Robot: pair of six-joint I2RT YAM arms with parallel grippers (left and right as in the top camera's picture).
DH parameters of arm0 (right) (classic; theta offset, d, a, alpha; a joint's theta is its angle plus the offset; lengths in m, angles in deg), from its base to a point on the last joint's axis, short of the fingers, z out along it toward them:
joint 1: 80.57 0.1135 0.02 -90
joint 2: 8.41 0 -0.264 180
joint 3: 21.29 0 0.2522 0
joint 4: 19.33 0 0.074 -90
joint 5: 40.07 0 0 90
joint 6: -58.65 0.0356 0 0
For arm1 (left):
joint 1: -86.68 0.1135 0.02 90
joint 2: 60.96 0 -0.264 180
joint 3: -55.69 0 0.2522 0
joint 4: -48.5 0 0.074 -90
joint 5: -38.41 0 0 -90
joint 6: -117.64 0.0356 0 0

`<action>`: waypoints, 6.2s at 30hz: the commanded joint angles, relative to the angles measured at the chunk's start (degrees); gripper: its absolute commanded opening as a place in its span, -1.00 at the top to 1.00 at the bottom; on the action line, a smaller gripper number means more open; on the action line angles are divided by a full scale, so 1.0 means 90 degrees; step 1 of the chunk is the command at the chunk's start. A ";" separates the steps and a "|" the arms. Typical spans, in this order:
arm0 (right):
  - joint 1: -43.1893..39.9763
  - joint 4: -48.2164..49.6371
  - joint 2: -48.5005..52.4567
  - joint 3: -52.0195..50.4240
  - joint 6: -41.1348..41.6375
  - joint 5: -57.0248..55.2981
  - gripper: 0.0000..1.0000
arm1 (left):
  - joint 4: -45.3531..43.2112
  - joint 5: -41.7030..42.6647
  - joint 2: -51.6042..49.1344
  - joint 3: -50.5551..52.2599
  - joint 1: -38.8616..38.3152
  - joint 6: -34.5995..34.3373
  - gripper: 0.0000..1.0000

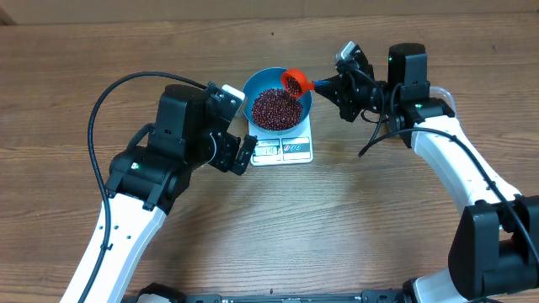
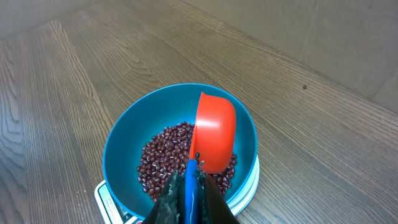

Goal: Scoop item into bowl and weigh 150g on scale

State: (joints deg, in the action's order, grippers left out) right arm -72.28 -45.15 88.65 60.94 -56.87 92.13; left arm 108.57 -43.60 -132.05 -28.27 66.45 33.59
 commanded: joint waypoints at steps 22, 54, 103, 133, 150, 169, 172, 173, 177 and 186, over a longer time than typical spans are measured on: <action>0.0024 0.0029 0.0041 0.0027 -0.0017 0.0102 0.93 | -0.0002 0.0095 0.0075 -0.0010 -0.0017 -0.0041 -0.99; 0.0024 0.0024 0.0041 0.0027 -0.1224 0.0175 0.92 | -0.0002 0.0092 0.0075 -0.0010 -0.0017 -0.0041 -0.99; 0.0024 -0.0032 0.0041 0.0024 -0.1180 0.0175 0.92 | -0.0002 0.0092 0.0075 -0.0010 -0.0017 -0.0041 -0.99; 0.0884 -0.0308 0.0041 0.0027 -0.0141 -0.1749 0.92 | -0.0002 0.0092 0.0075 -0.0010 -0.0017 -0.0041 -0.99; 0.0984 -0.0027 0.0182 0.0029 -0.0551 -0.2611 0.92 | -0.0002 0.0095 0.0075 -0.0010 -0.0017 -0.0041 -0.99; 0.1304 -0.0593 0.0345 0.0029 -0.0481 -0.2059 0.92 | -0.0002 0.0092 0.0075 -0.0010 -0.0017 -0.0041 -0.99; 0.1328 -0.0614 0.0345 0.0029 0.0005 -0.2059 0.93 | -0.0002 0.0095 0.0075 -0.0010 -0.0017 -0.0041 -0.99; 0.1328 -0.0595 0.0345 0.0029 0.0216 -0.2059 0.92 | -0.0002 0.0095 0.0075 -0.0010 -0.0017 -0.0041 -0.99; 0.1326 -0.0495 0.0345 0.0029 0.0952 -0.1987 0.92 | -0.0002 0.0095 0.0075 -0.0010 -0.0017 -0.0041 -0.99; 0.1314 0.0044 0.0345 0.0029 0.2004 -0.0801 0.92 | -0.0002 0.0095 0.0075 -0.0010 -0.0017 -0.0041 -0.99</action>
State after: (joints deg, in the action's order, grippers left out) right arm -60.61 -45.89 91.53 60.94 -44.13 79.47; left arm 108.57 -43.60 -132.05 -28.27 66.45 33.59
